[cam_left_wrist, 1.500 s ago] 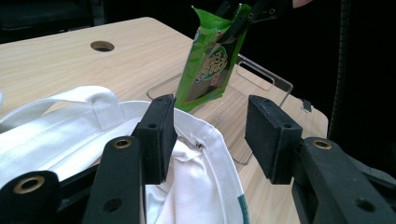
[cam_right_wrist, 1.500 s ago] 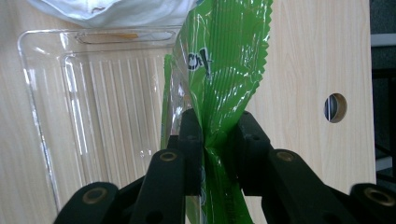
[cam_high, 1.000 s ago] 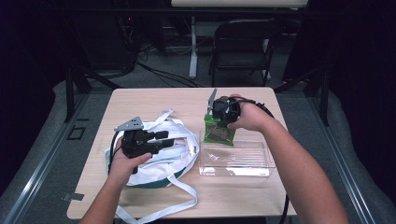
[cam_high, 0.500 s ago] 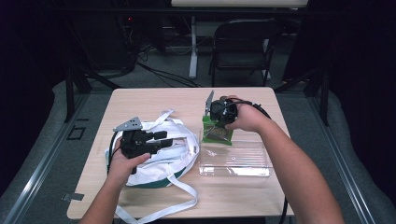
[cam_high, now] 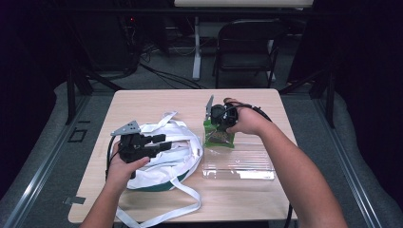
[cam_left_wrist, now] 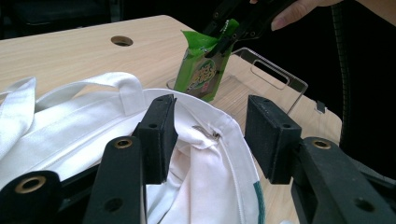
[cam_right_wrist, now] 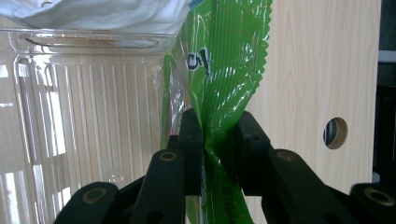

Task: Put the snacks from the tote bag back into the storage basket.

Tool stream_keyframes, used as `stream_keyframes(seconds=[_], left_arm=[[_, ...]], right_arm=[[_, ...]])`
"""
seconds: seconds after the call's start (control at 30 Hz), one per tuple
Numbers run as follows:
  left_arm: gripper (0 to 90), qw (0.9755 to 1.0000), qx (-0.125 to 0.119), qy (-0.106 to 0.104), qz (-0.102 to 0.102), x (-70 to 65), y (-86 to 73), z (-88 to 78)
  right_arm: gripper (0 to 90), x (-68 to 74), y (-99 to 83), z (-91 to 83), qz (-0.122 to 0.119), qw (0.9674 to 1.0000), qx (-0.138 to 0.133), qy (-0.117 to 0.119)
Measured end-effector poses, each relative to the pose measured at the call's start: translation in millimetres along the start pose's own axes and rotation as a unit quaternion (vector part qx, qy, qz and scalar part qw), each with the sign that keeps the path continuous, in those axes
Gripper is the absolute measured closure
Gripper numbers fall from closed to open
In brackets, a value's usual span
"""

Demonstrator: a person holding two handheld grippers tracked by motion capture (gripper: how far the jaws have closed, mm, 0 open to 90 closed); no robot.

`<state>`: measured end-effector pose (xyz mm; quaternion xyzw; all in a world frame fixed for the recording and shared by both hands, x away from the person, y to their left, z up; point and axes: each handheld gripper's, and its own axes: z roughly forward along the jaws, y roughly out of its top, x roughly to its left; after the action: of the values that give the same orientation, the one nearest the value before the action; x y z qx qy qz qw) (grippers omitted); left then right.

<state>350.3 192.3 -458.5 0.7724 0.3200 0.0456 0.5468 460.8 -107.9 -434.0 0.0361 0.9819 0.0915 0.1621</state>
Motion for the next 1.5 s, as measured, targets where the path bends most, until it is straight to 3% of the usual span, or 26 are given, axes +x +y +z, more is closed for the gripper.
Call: stream_keyframes(seconds=[0.2, 0.6, 0.7, 1.5], left_arm=[[52.5, 1.0000, -0.002, 0.001, 0.000, 0.8, -0.8, -1.0], [52.3, 1.0000, 0.002, 0.003, -0.001, 0.4, -1.0, 0.7], [52.3, 1.0000, 0.003, 0.005, 0.000, 0.1, -0.9, 0.8], [51.0, 1.0000, -0.002, 0.004, -0.004, -1.2, 0.3, -0.7]], right_arm=[[72.5, -0.9, -2.2, 5.1, 0.004, 1.0000, -0.007, 0.002], [51.3, -2.1, -7.4, 6.8, 0.017, 0.9997, -0.002, -0.017], [47.8, -2.8, -8.2, 6.0, 0.031, 0.9994, -0.006, -0.013], [40.8, -1.8, -6.8, -6.1, 0.047, 0.9982, -0.019, -0.031]])
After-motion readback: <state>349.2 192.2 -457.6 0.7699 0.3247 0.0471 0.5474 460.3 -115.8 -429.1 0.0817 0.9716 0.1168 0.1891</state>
